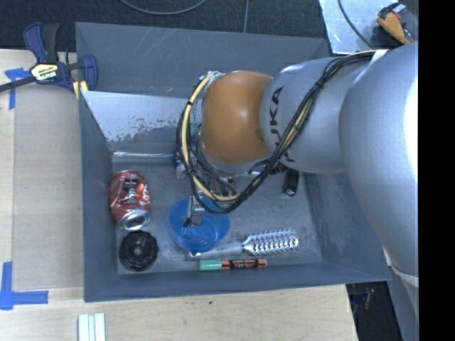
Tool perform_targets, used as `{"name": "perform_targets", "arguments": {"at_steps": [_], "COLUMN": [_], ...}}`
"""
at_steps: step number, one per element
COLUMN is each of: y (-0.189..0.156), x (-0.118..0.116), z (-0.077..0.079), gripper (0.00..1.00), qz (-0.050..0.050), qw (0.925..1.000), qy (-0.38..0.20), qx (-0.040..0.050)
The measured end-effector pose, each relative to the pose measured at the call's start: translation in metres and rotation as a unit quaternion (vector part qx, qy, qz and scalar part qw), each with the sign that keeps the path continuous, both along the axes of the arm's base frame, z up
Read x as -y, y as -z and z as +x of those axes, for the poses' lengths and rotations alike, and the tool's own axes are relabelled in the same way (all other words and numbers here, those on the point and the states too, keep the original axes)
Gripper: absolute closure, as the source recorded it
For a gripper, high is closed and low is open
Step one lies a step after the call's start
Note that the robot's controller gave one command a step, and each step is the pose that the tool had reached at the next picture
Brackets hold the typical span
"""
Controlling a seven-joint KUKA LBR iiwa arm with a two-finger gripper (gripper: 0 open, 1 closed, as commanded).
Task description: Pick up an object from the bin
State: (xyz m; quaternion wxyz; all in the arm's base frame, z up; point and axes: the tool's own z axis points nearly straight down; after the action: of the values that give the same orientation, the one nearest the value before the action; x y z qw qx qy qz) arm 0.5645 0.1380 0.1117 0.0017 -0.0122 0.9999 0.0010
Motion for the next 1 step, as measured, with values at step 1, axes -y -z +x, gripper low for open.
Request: {"name": "perform_targets", "arguments": {"at_steps": [1], "y": [0.006], "x": [0.0177], "z": [0.0508], "gripper": [0.0], "qz": [0.0], "qw": [0.9999], "qy": [-0.012], "qx": [0.0045]}}
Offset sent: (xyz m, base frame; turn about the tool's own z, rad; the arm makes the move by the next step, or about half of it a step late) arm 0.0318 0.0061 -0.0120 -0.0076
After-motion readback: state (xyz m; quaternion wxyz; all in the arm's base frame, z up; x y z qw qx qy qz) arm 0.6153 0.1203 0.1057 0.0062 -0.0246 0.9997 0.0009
